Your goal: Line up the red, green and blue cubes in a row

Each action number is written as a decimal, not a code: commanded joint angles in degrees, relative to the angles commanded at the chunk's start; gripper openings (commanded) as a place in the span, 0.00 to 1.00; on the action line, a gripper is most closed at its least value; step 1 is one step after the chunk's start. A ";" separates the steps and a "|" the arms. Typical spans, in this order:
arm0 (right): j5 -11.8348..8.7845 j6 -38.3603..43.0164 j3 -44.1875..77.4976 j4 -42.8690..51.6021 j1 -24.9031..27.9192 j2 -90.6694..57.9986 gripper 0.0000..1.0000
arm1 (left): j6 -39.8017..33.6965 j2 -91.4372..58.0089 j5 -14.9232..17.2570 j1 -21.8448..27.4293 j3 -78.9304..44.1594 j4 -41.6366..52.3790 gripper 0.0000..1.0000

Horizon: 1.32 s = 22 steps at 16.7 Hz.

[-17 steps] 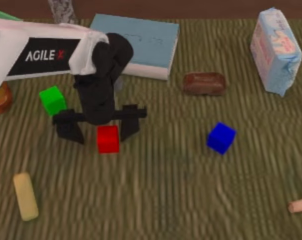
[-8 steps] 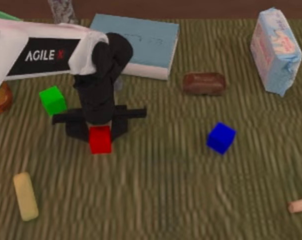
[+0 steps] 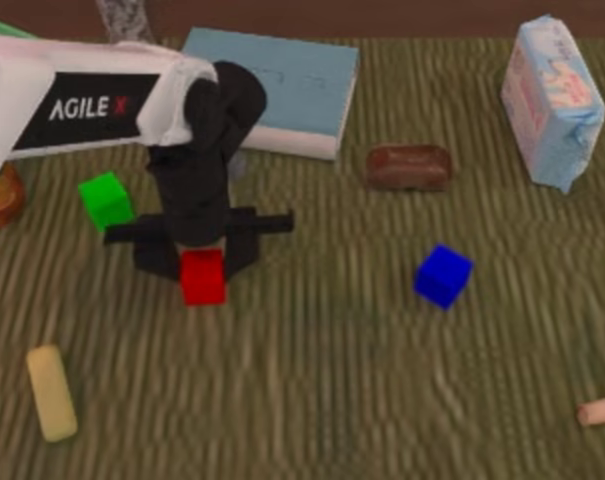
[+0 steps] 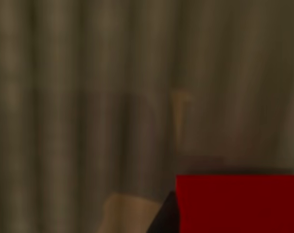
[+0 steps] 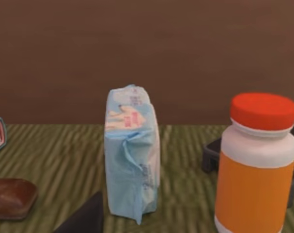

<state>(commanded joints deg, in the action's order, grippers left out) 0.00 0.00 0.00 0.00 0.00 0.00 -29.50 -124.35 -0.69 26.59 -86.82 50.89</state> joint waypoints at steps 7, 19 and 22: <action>0.00 0.00 0.00 0.00 0.00 0.00 1.00 | -0.14 4.23 -0.04 -0.96 -7.82 12.41 0.00; 0.00 0.00 0.00 0.00 0.00 0.00 1.00 | -6.95 15.43 -0.15 9.22 3.70 12.02 0.00; 0.00 0.00 0.00 0.00 0.00 0.00 1.00 | -8.70 18.14 -0.17 11.81 6.37 11.82 0.00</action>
<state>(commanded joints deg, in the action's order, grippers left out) 0.00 0.00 0.00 0.00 0.00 0.00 -38.20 -106.21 -0.86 38.40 -80.45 62.71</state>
